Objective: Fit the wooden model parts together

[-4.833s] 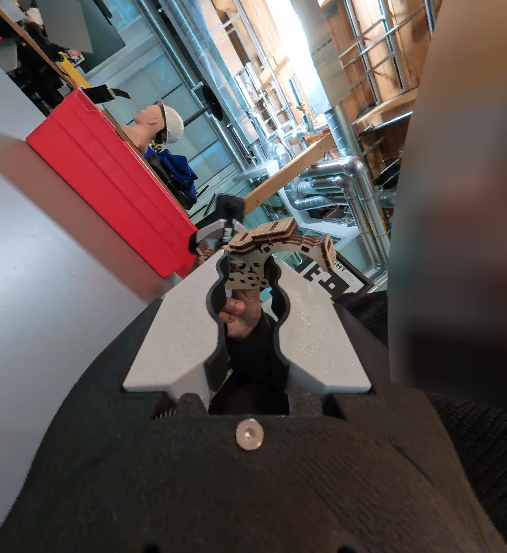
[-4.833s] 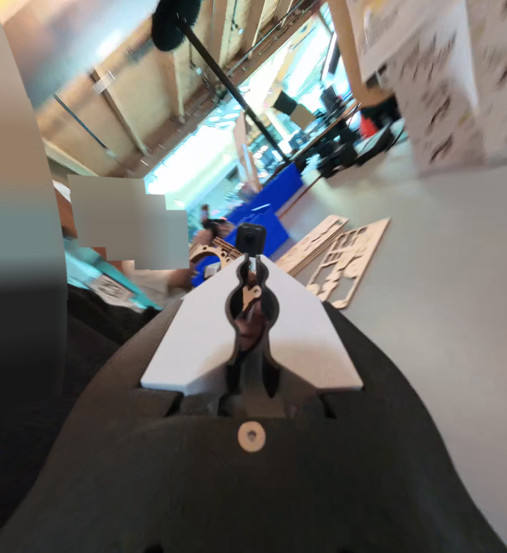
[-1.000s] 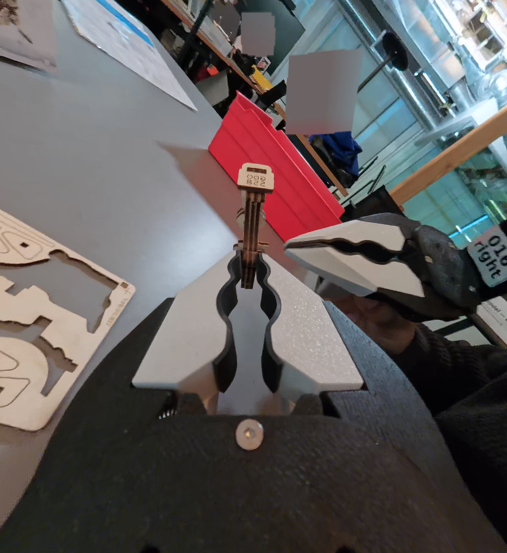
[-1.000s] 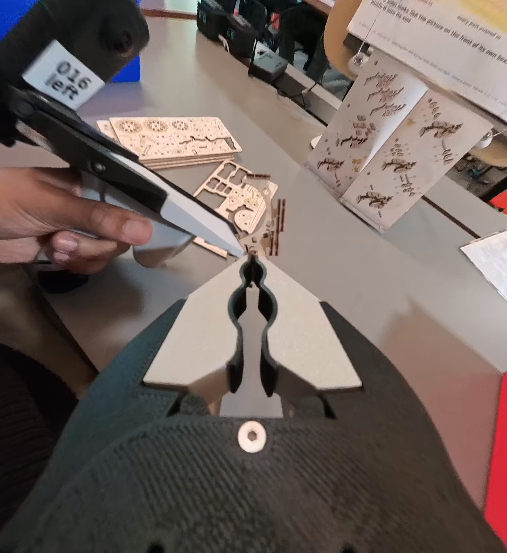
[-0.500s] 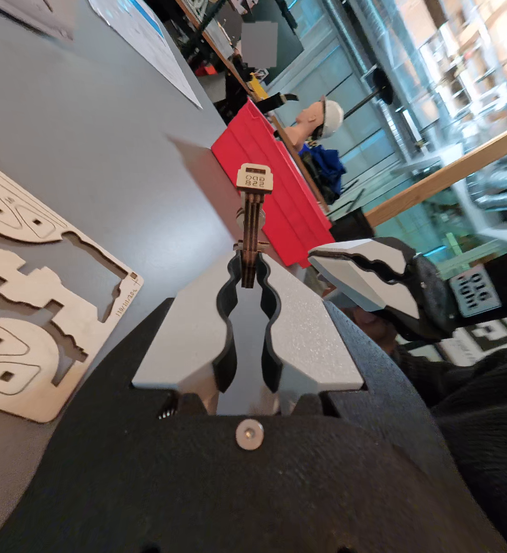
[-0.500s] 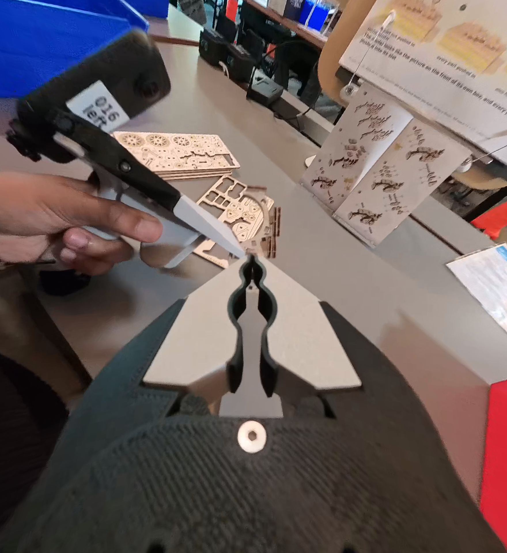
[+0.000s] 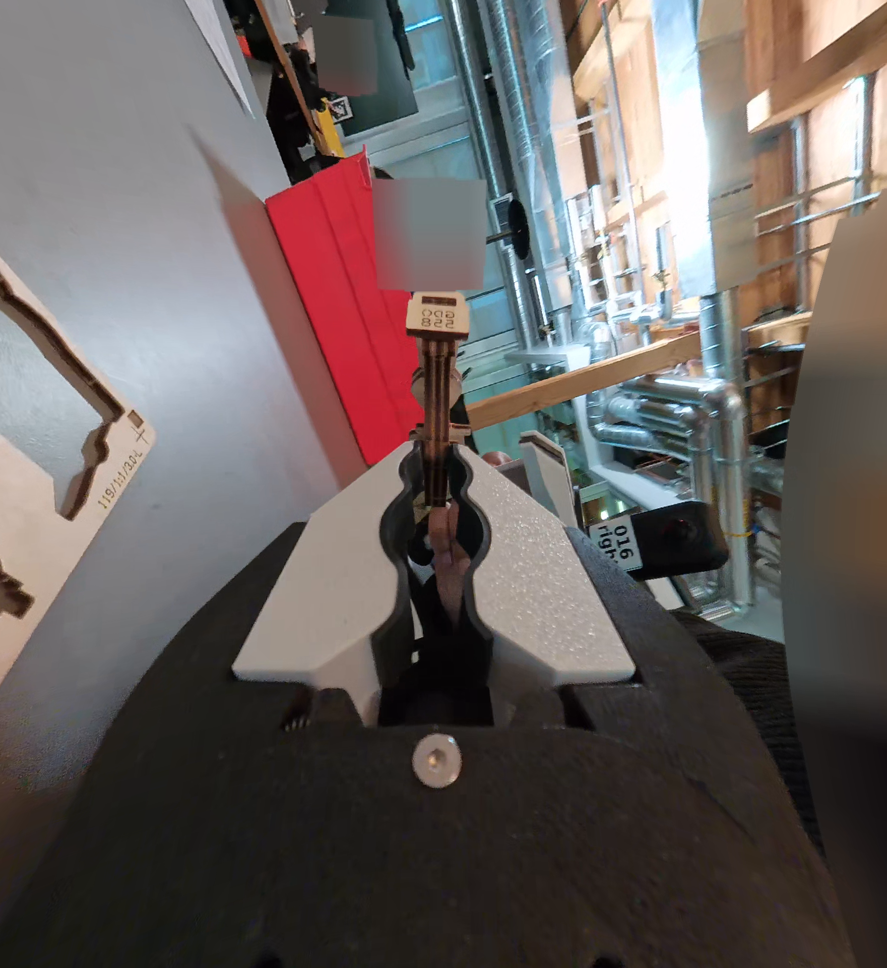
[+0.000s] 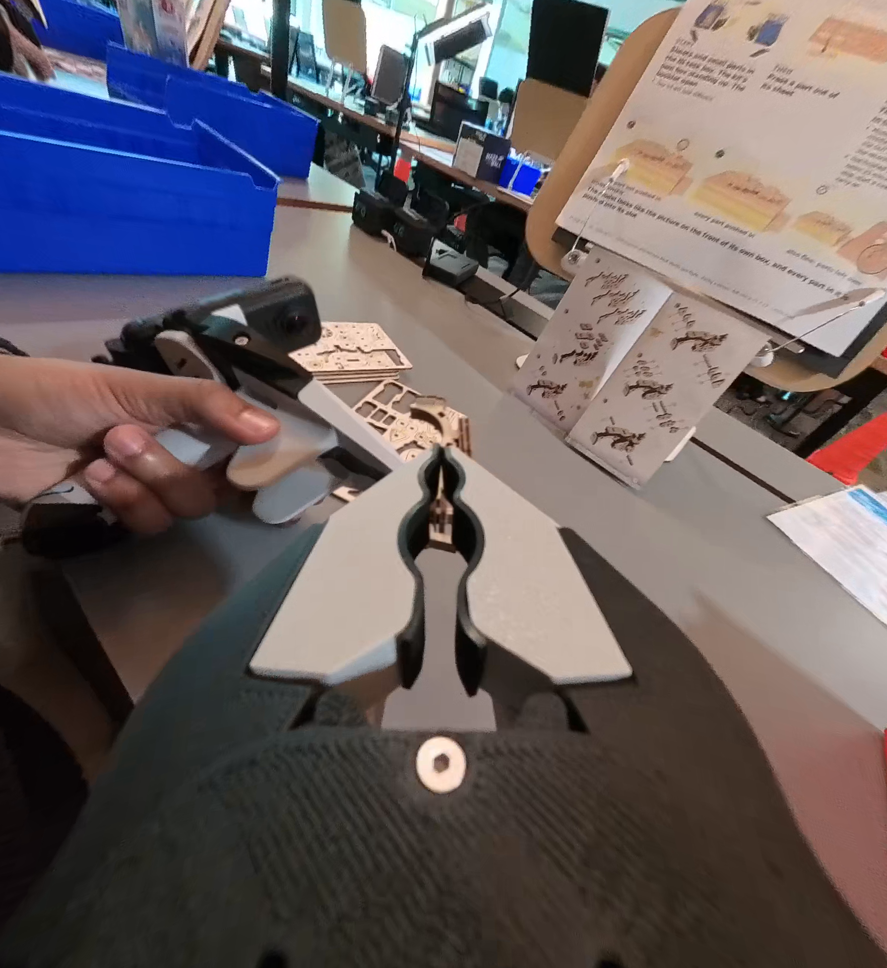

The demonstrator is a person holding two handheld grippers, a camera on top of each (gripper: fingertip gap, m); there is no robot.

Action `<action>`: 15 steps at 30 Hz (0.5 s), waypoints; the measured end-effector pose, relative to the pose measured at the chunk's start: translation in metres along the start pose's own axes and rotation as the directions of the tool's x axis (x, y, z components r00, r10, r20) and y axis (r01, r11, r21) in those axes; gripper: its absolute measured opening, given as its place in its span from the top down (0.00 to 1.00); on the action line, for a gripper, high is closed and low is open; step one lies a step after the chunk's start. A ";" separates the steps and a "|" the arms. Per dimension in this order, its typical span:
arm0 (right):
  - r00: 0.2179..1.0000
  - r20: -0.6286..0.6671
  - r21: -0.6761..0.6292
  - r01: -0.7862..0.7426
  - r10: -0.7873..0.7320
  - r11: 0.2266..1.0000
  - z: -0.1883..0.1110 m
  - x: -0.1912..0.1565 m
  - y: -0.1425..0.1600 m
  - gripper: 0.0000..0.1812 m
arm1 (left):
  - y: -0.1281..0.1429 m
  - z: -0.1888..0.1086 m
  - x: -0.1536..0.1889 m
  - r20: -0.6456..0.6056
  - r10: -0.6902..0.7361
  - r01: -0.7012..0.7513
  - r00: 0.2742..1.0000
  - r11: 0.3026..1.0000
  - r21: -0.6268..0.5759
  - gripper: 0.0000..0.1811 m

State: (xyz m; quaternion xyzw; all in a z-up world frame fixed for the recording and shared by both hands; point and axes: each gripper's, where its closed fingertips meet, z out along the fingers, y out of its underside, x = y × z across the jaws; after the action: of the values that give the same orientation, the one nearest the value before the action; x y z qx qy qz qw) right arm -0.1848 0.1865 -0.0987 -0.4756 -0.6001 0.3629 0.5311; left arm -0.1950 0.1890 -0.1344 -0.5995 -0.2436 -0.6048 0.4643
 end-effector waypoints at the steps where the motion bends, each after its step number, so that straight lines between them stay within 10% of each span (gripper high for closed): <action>1: 1.000 -0.002 0.007 -0.013 0.013 1.000 -0.002 0.003 -0.001 1.00 | 0.000 -0.001 -0.001 -0.004 -0.018 0.018 1.000 1.000 0.005 0.96; 15: 0.991 0.084 -0.063 -0.103 0.108 0.993 -0.001 -0.003 0.015 0.90 | 0.001 -0.001 0.003 -0.035 0.037 -0.037 0.999 0.999 -0.013 0.96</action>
State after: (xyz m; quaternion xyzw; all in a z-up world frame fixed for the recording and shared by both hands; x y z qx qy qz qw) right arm -0.1814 0.1878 -0.1139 -0.5056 -0.6071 0.3930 0.4704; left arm -0.1946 0.1868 -0.1317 -0.5964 -0.2203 -0.6080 0.4755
